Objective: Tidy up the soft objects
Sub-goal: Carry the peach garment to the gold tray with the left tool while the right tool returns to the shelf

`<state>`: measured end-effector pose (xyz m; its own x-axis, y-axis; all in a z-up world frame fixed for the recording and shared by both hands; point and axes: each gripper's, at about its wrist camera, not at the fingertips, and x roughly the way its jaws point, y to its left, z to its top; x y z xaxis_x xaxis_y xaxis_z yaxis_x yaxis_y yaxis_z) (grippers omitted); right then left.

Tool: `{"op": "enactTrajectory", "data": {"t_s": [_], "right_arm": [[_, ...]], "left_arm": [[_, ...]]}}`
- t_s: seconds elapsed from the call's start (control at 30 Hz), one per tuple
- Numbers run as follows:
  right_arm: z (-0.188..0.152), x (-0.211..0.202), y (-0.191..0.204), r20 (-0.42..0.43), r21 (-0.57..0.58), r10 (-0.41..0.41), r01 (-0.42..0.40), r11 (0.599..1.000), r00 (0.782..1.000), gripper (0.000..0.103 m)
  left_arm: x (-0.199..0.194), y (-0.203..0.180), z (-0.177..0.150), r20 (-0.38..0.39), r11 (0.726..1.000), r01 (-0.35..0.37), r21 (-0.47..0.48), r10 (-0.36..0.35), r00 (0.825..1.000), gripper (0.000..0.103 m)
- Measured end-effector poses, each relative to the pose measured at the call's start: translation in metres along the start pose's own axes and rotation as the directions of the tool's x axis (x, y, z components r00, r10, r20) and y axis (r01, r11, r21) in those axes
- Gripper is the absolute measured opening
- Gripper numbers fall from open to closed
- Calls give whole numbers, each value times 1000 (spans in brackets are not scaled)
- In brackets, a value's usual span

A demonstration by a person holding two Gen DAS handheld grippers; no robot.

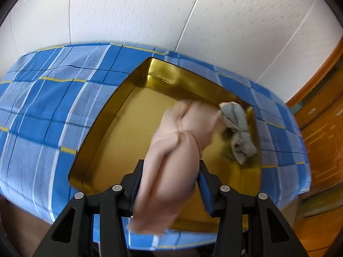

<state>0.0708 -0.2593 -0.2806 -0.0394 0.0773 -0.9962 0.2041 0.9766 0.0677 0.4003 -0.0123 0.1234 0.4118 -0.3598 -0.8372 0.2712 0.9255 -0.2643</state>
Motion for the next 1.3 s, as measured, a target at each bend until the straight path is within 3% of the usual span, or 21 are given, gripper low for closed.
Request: {"op": "enactTrajectory", "data": {"t_s": [0.33,0.57,0.77,0.83,0.9,1.17,1.3], "right_arm": [[11,0,-17,2,63,74,-74,995,997,44],[16,3,-20,-5,70,86,-86,994,996,44],[14,-11,-20,8,91,106,-106,990,994,44],[16,-14,-22,12,92,112,-112,989,994,44],[17,-16,-23,14,91,111,-112,990,994,44],[15,-12,-21,11,92,99,-99,991,995,44],[13,-9,-19,14,98,107,-107,989,994,44]], "left_arm": [[55,-9,28,-105,986,-143,82,151,983,46],[75,-11,52,-82,969,-219,112,228,970,46],[84,-5,71,-71,939,-322,122,332,941,51],[83,-3,72,-64,936,-332,121,341,938,65],[75,-3,72,-37,935,-331,130,338,941,71],[47,-4,64,29,942,-304,141,303,953,71],[31,-10,47,85,935,-295,196,284,955,71]]}}
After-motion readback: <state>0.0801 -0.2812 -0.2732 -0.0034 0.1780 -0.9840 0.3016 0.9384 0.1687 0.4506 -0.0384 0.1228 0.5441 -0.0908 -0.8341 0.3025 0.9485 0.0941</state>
